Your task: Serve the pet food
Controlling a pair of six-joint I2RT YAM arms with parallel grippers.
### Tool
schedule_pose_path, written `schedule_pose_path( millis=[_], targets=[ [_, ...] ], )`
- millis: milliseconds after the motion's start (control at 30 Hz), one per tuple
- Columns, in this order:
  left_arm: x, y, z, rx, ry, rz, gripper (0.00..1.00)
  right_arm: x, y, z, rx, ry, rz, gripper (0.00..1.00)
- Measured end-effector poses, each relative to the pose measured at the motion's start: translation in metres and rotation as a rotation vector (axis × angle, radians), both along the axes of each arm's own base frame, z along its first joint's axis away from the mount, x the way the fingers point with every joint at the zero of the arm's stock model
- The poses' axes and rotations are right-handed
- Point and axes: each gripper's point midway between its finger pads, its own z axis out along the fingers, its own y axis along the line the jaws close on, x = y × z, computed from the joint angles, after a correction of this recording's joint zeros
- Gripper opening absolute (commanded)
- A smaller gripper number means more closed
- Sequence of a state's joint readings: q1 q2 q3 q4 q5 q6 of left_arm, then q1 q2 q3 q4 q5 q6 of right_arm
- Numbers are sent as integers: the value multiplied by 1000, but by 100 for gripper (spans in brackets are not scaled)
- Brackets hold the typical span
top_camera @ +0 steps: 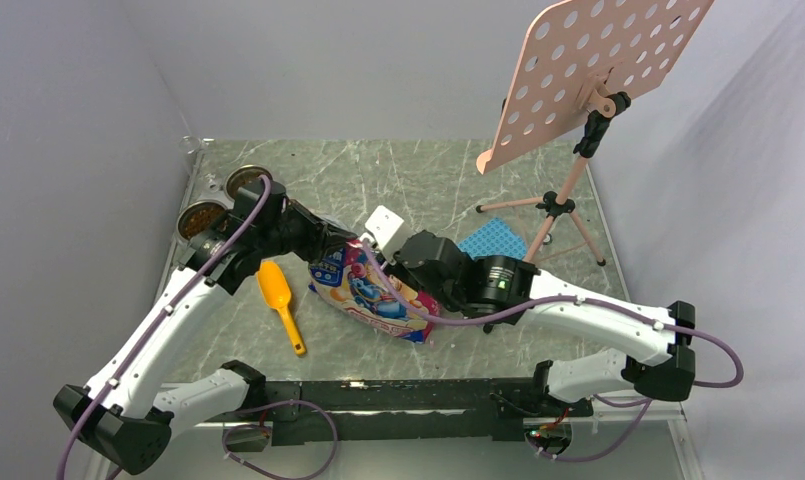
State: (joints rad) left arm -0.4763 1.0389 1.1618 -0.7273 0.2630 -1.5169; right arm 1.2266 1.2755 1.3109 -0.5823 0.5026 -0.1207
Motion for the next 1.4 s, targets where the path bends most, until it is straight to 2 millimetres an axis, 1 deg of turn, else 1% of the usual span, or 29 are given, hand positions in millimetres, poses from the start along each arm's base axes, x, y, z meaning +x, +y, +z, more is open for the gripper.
schedule_pose_path(
  millis=[33, 67, 133, 200, 633, 667, 733, 767, 800, 867, 933, 1000, 1067, 1167, 1233, 1267, 1300, 1333, 1367, 1400],
  targets=[
    [0, 1, -1, 2, 3, 3, 0, 1, -4, 1, -5, -2, -12, 28],
    [1, 2, -1, 3, 6, 8, 0, 1, -10, 2, -8, -2, -25, 1],
    [2, 3, -2, 3, 7, 11, 0, -2, -20, 5, -4, 3, -28, 0],
    [3, 1, 0, -6, 6, 5, 0, -5, -24, 4, 5, 9, -19, 0],
    [-1, -2, 0, -20, 15, -18, 0, -17, -21, 4, 46, 62, 61, 0],
    [-1, -2, 0, -19, 16, -18, 0, -18, -20, 4, 48, 70, 70, 10],
    [-2, -2, 0, -17, 16, -16, 0, -19, -18, 4, 53, 85, 83, 41],
    [-1, 0, 0, -12, 16, -9, 0, -20, -17, 4, 50, 91, 91, 48],
    [-1, 1, -1, -10, 16, -4, 0, -21, -16, 5, 54, 97, 97, 52],
    [-1, 2, -1, -8, 17, 0, 0, -21, -12, 9, 61, 98, 101, 58],
    [-2, 2, -1, -7, 20, 0, 0, -16, -2, 14, 64, 92, 102, 59],
    [-2, 2, -1, -7, 21, 0, 0, -8, 9, 17, 61, 79, 86, 59],
    [-2, 2, -2, -8, 22, 1, 0, 6, 23, 17, 45, 53, 47, 59],
    [-2, 2, -1, -11, 28, 4, 0, 23, 37, 7, -21, -7, -3, 59],
    [-2, 2, -2, -11, 34, 7, 0, 29, 42, 0, -89, -66, -18, 57],
    [-2, 3, -2, -10, 38, 10, 0, 29, 44, 0, -116, -103, -22, 55],
    [-1, 4, -2, -10, 43, 13, 0, 30, 46, 1, -136, -138, -25, 53],
    [-1, 4, -1, -9, 51, 13, 0, 30, 47, 3, -158, -187, -30, 47],
    [0, 4, -1, -8, 58, 14, 0, 31, 47, 5, -183, -239, -40, 38],
    [1, 4, -1, -6, 66, 14, 0, 32, 48, 6, -202, -289, -51, 20]
  ],
)
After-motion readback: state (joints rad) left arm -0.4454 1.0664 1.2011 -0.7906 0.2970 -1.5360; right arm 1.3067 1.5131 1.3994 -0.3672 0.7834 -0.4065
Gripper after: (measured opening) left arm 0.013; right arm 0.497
